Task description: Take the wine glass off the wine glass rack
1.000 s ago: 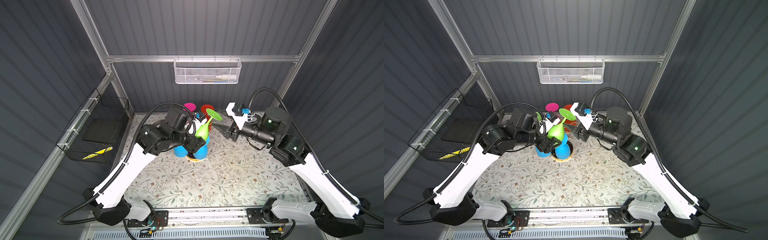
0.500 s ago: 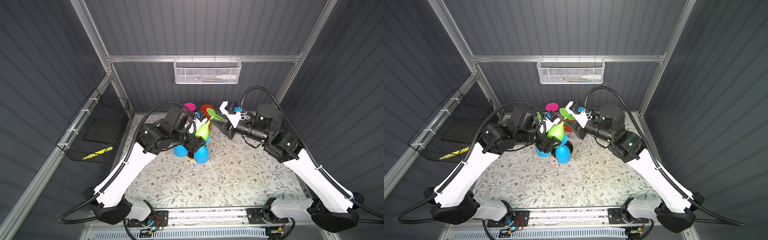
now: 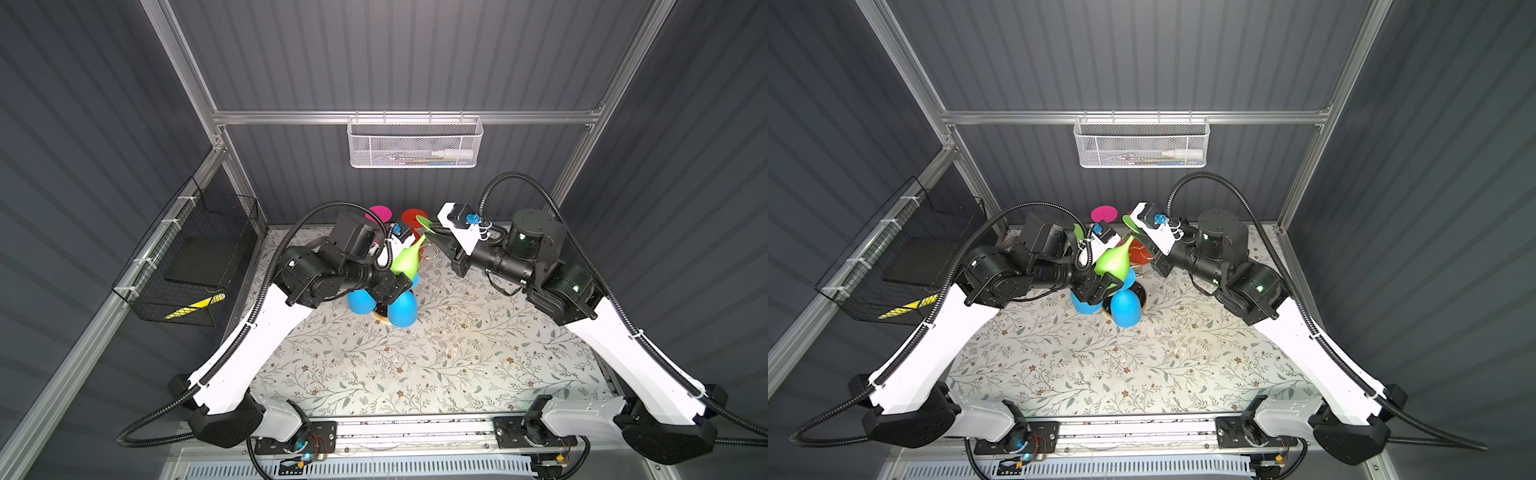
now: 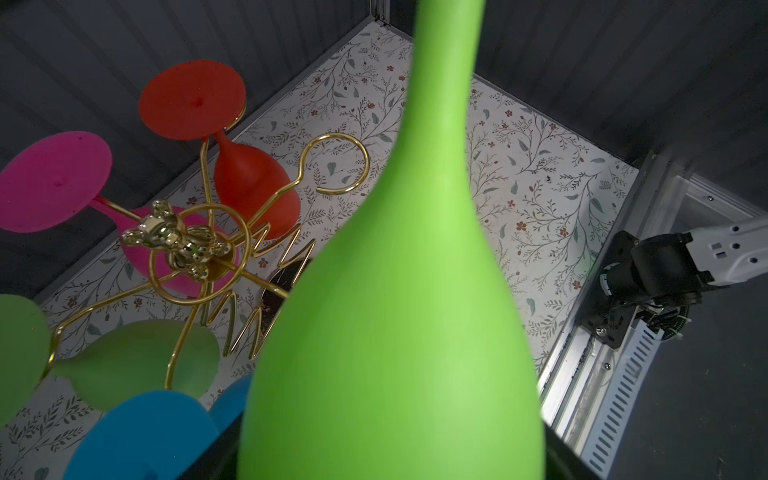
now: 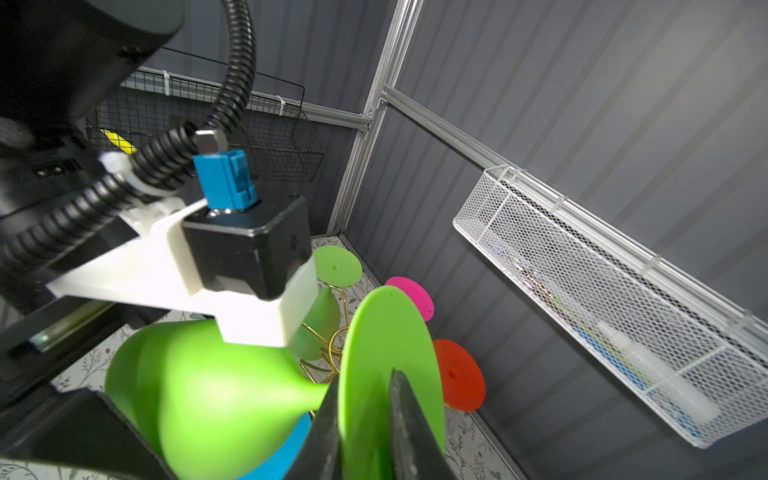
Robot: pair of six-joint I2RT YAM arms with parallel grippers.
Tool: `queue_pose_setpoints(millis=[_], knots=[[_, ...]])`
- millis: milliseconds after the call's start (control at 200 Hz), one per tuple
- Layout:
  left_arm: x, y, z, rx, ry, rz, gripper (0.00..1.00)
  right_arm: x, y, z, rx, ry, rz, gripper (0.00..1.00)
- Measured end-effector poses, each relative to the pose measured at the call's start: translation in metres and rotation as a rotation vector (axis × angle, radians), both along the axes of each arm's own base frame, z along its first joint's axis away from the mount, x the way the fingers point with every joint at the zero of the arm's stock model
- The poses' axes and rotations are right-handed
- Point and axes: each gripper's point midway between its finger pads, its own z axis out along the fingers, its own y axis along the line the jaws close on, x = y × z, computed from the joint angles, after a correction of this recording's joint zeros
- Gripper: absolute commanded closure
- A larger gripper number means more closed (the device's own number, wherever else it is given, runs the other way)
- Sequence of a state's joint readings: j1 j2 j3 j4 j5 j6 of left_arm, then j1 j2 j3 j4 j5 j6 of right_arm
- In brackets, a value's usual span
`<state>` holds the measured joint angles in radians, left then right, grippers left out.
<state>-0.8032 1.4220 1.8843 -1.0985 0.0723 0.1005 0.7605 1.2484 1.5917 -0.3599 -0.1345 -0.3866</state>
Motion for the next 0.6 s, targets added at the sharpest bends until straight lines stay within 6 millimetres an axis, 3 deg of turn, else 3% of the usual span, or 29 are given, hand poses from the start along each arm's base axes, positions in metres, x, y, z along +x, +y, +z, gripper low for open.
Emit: queue_pose_setpoints(millis=[335,600], knots=[[-0.006,0.006,0.028,-0.080,-0.081,-0.002,0.19,0.007,-0.012,0.008,0.005,-0.042,-0.080,0.98],[-0.010,0.015,0.051,-0.187,-0.240,-0.001,0.10,0.012,-0.018,0.002,0.045,0.010,-0.142,1.00]])
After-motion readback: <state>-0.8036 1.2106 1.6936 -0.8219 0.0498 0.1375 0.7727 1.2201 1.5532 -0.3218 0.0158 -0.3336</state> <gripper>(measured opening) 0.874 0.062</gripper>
